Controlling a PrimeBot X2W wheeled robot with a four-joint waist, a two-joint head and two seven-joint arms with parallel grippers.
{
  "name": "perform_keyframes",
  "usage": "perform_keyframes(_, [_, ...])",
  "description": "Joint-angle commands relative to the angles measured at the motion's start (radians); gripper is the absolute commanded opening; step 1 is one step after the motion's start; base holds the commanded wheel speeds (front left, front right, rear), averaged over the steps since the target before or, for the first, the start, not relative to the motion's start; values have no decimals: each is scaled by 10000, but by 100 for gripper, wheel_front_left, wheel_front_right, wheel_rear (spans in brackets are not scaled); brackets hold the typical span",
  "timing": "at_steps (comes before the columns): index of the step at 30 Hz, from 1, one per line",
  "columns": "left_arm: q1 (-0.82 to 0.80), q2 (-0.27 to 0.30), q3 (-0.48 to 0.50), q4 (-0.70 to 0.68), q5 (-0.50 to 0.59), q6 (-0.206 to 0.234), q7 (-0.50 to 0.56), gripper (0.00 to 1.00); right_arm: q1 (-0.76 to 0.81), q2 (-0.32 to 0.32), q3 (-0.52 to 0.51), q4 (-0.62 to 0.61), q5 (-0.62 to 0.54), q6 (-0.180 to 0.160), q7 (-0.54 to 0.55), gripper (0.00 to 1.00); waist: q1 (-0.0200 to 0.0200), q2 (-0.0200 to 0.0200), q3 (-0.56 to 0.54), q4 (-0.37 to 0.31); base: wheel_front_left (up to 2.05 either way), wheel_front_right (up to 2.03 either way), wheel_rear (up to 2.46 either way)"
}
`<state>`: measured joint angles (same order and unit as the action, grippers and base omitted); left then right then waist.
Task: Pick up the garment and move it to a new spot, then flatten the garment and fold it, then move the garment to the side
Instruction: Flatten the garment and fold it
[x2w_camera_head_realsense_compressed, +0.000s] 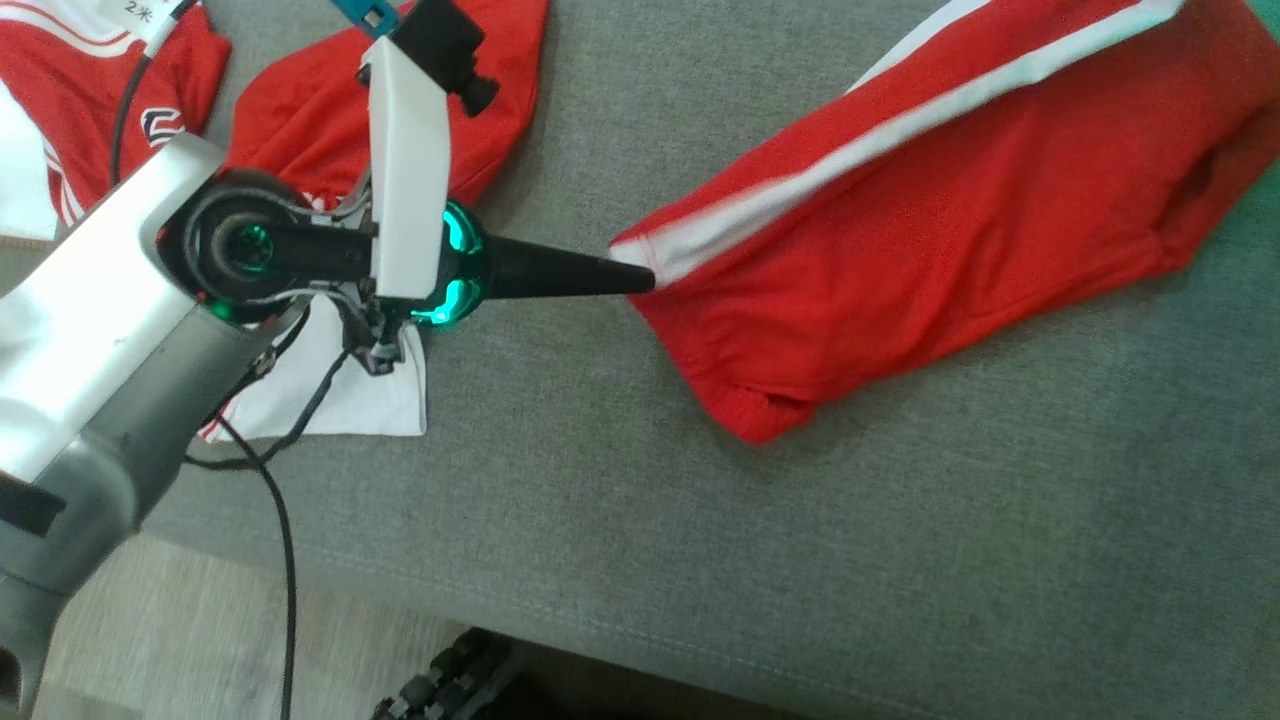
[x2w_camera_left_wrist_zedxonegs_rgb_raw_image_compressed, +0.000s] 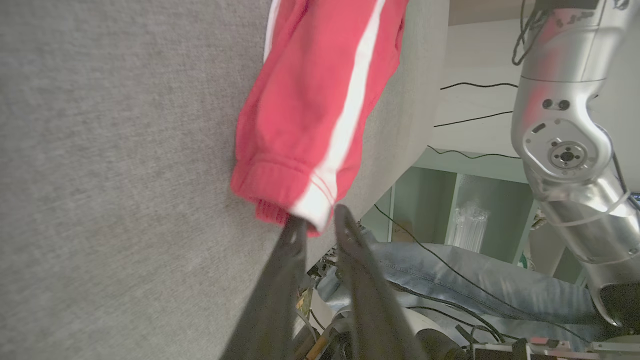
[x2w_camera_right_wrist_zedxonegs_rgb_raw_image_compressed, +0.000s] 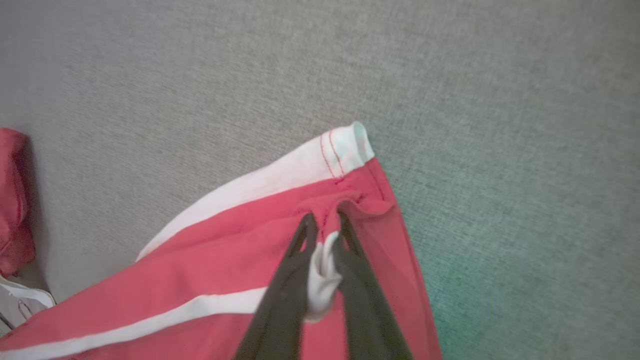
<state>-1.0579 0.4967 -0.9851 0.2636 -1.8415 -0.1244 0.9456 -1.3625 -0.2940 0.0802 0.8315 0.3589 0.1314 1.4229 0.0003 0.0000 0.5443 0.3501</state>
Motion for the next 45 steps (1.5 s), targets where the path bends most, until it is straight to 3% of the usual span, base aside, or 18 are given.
perform_keyframes(1, [-443,450,603,-57,154,-63,-27,100,-397,332,-98,-536,-40,-7,-109,100,-3,0,-93,-62,0,0,0])
perform_keyframes(7, [-356,568,871,252,714,-63,-269,100,-9,541,-210,-957,192,-7,-853,100,-3,0,-580,-329,0,0,0])
perform_keyframes(12, [-227,851,1367,-165,1562,-63,-1257,100,619,488,231,-1820,1132,-7,-2511,100,-3,0,-1107,-573,0,0,0])
perform_keyframes(18, [245,1337,1706,-640,3558,-63,-3743,100,2081,-240,1220,-3108,2787,-7,-5461,100,-3,0,-1722,-822,0,0,0])
perform_keyframes(24, [1039,1237,1652,-406,5605,-63,-6825,100,3707,-1174,2043,-3403,3901,-7,-8522,100,-3,0,-2182,-956,0,0,0])
perform_keyframes(26, [1267,1191,1570,-320,6076,-12,-7466,100,4037,-1400,2325,-3329,4042,-7,-9027,100,-3,0,-2245,-976,0,0,0])
perform_keyframes(32, [1705,944,1477,-131,7821,900,-9626,100,4603,-1727,2815,-3051,4111,-7,-11080,100,-3,0,-2376,-923,0,0,0])
perform_keyframes(37, [2481,455,1691,-168,9036,2445,-11674,100,5141,-1825,3468,-2323,4055,-7,-12886,100,-3,0,-2529,-710,0,0,0])
perform_keyframes(40, [3051,176,1828,-455,9756,3204,-12001,100,5118,-1873,3918,-1608,3942,-7,-13287,100,-3,0,-2501,-522,0,0,0])
perform_keyframes(45, [4234,-558,2401,-1167,10290,3625,-12067,100,4559,-1855,4343,-29,3842,-7,-13251,100,-3,0,-2310,-42,0,0,0])
